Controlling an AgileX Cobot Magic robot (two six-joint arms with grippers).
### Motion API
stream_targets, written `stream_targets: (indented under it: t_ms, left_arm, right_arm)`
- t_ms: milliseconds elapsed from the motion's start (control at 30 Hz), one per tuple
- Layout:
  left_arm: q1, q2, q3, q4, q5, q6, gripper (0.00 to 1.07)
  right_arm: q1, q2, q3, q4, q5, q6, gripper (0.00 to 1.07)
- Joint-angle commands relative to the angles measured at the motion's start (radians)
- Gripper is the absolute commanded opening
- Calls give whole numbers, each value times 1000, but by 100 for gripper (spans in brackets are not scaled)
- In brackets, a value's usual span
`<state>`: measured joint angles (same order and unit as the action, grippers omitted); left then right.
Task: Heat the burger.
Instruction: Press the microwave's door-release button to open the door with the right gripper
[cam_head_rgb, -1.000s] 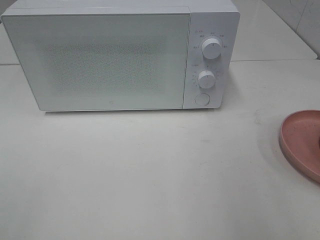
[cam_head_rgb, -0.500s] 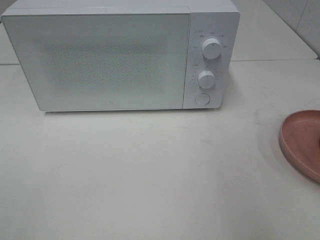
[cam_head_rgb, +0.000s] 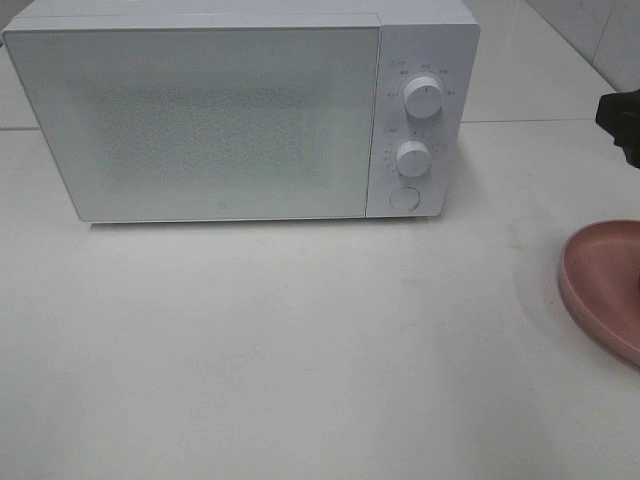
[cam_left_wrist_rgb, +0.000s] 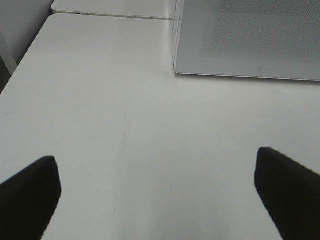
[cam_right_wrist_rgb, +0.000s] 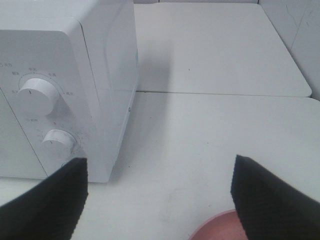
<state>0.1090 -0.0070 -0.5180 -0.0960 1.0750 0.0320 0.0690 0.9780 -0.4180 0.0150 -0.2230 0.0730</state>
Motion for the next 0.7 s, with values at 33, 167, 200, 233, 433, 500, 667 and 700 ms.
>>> stream_targets:
  t_ms: [33, 167, 200, 233, 433, 500, 667, 700]
  left_arm:
    - [1, -15, 0, -6, -2, 2, 98]
    - [1, -15, 0, -6, -2, 2, 98]
    - [1, -15, 0, -6, -2, 2, 98]
    - [1, -15, 0, -6, -2, 2, 98]
    - [1, -15, 0, -6, -2, 2, 98]
    - [1, -15, 0, -6, -2, 2, 98]
    - [1, -15, 0, -6, -2, 2, 98]
    - [1, -15, 0, -6, -2, 2, 98]
  right_arm:
    - [-7, 0, 81, 56, -156, -8, 75]
    - [-7, 0, 139, 93, -248, -8, 75]
    - [-7, 0, 167, 113, -289, -8, 75]
    - [-7, 0, 181, 122, -309, -8, 75]
    - [37, 9, 225, 167, -388, -18, 75]
    - [99, 55, 238, 213, -431, -73, 75]
    - [192, 135, 250, 310, -522, -147, 75]
    - [249, 180, 253, 366, -586, -197, 75]
